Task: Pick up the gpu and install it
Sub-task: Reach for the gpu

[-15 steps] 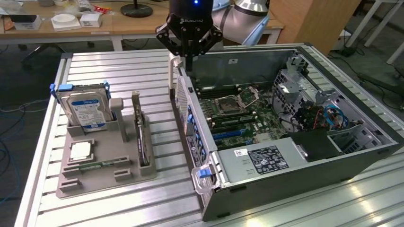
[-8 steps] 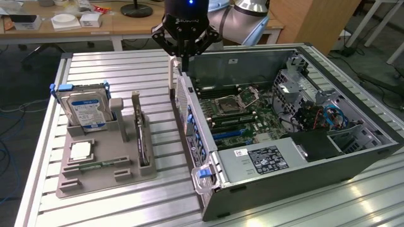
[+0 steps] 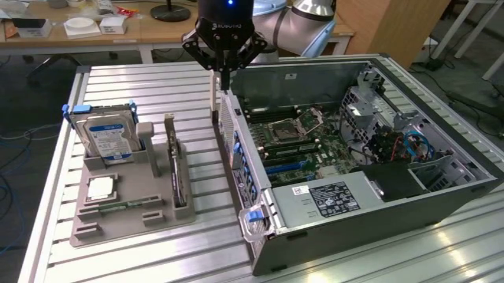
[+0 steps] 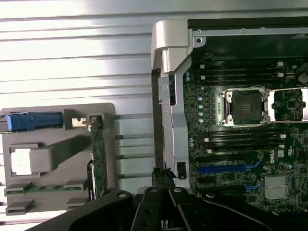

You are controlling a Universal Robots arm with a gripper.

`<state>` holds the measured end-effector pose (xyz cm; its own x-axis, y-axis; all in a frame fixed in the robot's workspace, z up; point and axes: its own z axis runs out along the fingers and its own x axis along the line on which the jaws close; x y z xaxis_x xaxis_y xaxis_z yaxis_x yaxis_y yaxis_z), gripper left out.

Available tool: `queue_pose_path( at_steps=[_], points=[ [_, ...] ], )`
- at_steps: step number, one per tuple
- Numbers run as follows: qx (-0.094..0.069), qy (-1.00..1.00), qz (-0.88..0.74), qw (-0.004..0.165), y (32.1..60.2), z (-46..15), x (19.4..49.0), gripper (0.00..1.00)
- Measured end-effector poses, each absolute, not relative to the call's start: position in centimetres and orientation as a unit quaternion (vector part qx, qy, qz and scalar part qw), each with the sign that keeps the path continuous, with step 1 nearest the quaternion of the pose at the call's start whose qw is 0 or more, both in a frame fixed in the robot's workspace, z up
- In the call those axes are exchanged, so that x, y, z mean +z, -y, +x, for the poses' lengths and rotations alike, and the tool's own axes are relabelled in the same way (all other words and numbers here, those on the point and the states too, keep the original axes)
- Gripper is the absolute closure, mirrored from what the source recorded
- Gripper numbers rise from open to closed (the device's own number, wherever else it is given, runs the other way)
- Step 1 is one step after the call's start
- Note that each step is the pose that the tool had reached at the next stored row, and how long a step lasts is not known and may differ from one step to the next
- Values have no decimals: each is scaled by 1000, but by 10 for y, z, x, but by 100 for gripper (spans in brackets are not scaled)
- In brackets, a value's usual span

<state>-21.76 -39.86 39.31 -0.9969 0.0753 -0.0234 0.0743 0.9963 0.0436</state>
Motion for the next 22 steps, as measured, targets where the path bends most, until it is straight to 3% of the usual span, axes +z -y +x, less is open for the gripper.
queue_pose_path(
  at_steps=[22],
  points=[
    [21,-999,37,13,399,-245,393,90]
  ],
)
